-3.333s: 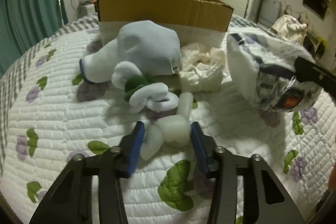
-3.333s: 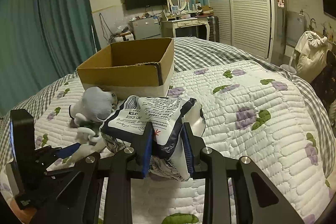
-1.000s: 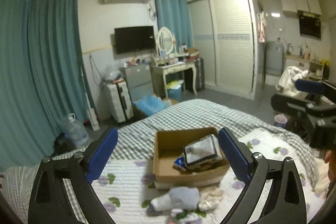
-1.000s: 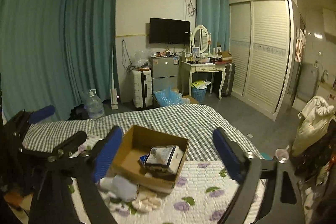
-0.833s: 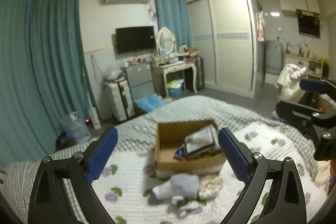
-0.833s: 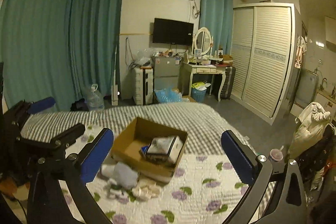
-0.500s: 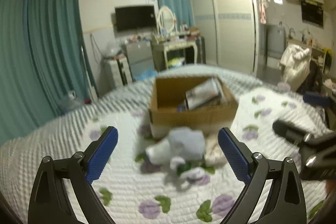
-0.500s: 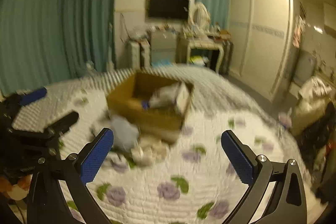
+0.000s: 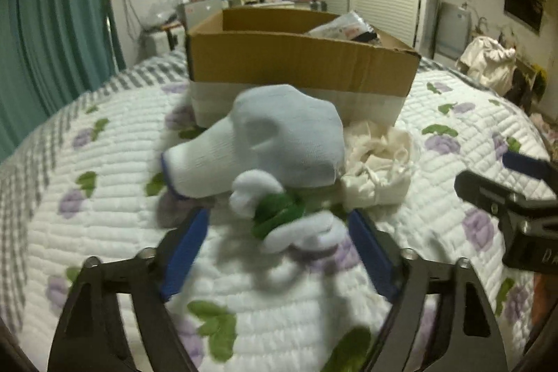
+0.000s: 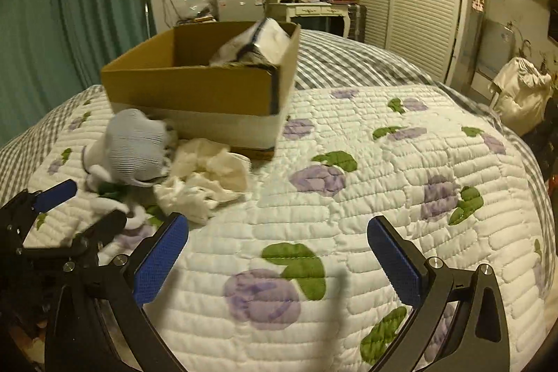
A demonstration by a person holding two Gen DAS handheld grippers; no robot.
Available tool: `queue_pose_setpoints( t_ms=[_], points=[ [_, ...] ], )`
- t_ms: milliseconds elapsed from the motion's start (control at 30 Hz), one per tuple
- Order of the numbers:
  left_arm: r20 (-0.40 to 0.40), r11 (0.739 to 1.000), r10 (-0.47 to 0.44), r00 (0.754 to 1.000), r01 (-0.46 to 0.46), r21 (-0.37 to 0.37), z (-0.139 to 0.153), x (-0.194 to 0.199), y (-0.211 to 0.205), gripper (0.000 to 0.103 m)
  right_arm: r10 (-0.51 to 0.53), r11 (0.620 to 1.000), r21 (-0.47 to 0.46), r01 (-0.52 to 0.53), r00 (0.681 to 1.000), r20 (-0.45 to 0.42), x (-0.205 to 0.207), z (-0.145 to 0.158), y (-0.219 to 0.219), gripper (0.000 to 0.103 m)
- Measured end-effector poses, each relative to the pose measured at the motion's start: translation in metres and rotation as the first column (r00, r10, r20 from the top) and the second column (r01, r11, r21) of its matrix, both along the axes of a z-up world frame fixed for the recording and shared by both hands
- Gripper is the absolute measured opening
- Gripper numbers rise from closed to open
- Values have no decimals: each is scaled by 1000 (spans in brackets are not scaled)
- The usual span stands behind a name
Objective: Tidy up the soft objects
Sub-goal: 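Grasp the white-and-green ring toy with the left tool, then grasp the cream cloth bundle with the right tool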
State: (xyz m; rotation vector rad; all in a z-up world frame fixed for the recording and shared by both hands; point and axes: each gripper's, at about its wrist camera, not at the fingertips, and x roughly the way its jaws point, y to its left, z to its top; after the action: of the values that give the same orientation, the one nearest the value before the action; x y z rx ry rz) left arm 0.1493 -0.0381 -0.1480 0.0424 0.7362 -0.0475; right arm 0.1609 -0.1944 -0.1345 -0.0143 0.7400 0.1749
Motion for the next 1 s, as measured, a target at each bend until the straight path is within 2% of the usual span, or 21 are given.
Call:
queue_pose_setpoints(
  t_ms=[100, 200, 300, 400, 633, 700, 833, 900, 1000],
  points=[
    [-35, 1000, -24, 999, 23, -5, -8, 11, -4, 48, -14, 1000, 3, 15, 1000, -7, 6, -5, -1, 103],
    [-31, 999, -42, 999, 42, 3, -8, 5, -2, 39, -7, 1000, -10, 7, 1000, -2, 7, -7, 6, 103],
    [-36, 998, -41, 999, 39, -44, -1, -4, 9, 37, 11, 1000, -23, -11, 1000, -1, 6, -7, 17, 103],
    [-34, 998, -27, 999, 25, -60, 8, -13, 23, 37, 33, 999, -10, -33, 999, -9, 4, -6, 32, 103],
    [9, 999, 31, 999, -31, -29, 23, -17, 48, 37, 77, 996, -38, -78, 996, -35, 13, -16, 73, 101],
    [9, 999, 45, 999, -45, -18, 21, -14, 51, 32, 82, 996, -39, -85, 995, -53, 20, -21, 83, 90],
    [-3, 998, 57, 998, -57, -26, 16, -9, 59, 32, 91, 994, -59, -95, 993, -71, 30, -33, 95, 77],
    [-3, 998, 58, 998, -58, -23, 14, -8, 59, 32, 96, 994, -44, -100, 993, -72, 30, -34, 96, 63],
    [-3, 998, 57, 998, -57, -21, 14, -9, 59, 32, 86, 996, -17, -87, 995, -59, 27, -32, 90, 55]
  ],
)
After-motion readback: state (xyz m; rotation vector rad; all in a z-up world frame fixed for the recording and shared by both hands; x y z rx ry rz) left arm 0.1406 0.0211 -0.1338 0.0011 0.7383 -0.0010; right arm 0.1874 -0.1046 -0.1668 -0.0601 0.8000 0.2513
